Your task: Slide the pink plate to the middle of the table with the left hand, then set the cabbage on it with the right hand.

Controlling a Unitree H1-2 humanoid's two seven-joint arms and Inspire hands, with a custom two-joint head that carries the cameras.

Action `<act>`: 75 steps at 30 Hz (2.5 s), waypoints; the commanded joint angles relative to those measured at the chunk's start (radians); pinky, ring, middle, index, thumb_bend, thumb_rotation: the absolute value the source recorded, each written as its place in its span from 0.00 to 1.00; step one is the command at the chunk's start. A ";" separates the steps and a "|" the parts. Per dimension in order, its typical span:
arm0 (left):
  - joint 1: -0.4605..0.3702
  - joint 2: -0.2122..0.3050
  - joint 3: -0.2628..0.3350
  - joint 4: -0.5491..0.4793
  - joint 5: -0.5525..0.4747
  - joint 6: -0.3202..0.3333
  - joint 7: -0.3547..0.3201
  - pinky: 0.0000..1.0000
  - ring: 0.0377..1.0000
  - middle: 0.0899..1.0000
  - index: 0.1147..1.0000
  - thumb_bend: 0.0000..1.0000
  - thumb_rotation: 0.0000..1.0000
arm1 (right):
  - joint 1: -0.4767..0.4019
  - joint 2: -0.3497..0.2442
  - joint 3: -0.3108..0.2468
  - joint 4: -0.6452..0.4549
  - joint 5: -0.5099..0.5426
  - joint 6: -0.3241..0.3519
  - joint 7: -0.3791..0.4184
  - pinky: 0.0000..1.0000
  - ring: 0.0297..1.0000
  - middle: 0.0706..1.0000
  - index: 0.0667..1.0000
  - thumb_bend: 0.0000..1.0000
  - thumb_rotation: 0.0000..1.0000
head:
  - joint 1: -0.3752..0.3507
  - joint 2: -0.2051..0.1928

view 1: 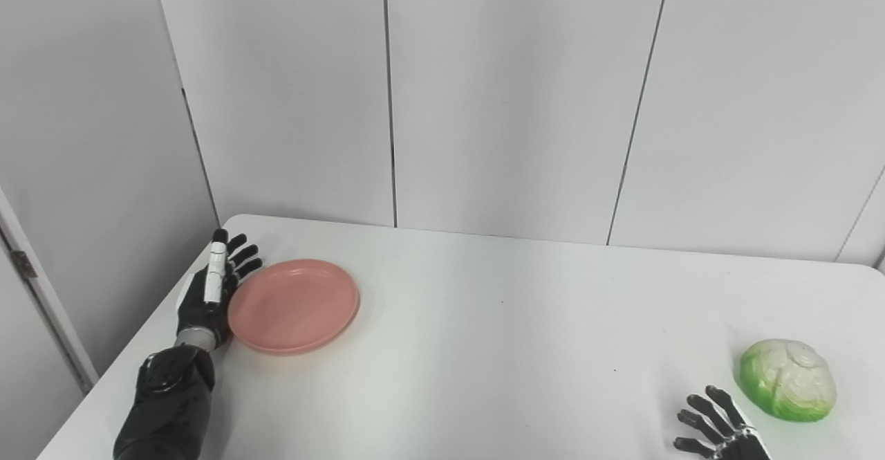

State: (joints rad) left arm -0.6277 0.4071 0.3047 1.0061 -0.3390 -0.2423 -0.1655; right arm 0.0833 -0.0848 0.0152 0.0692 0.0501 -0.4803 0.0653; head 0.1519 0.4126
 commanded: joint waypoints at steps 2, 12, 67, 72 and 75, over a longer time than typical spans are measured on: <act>-0.036 -0.013 0.003 -0.046 -0.026 0.021 -0.046 0.74 0.83 0.83 0.82 0.94 0.91 | 0.020 0.028 0.027 0.029 -0.009 0.046 0.009 0.65 0.76 0.80 0.86 0.70 0.64 | 0.001 0.001; 0.011 -0.066 -0.019 -0.190 -0.023 0.078 -0.064 0.73 0.82 0.81 0.81 0.93 0.91 | 0.025 0.029 0.034 0.017 -0.014 0.053 0.006 0.65 0.75 0.80 0.85 0.70 0.61 | -0.023 0.010; 0.211 -0.449 -0.174 -0.652 0.076 0.254 0.112 0.95 0.89 0.87 0.82 0.91 0.89 | 0.048 0.152 0.248 -0.114 -0.231 0.182 -0.182 0.65 0.76 0.86 0.85 0.60 0.42 | -0.513 0.097; 0.206 -0.457 -0.172 -0.647 0.069 0.263 0.113 0.97 0.91 0.89 0.83 0.91 0.91 | 0.038 0.157 0.265 -0.110 -0.232 0.195 -0.203 0.65 0.76 0.86 0.86 0.60 0.44 | -0.525 0.102; 0.206 -0.467 -0.169 -0.653 0.068 0.274 0.123 0.98 0.90 0.89 0.83 0.90 0.91 | 0.035 0.155 0.271 -0.107 -0.230 0.196 -0.213 0.66 0.77 0.86 0.86 0.61 0.44 | -0.533 0.104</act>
State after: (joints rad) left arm -0.3924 -0.0498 0.1365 0.3610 -0.2641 0.0155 -0.0487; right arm 0.0995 -0.0275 0.2856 -0.0350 -0.1810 -0.3018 -0.1408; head -0.3743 0.5139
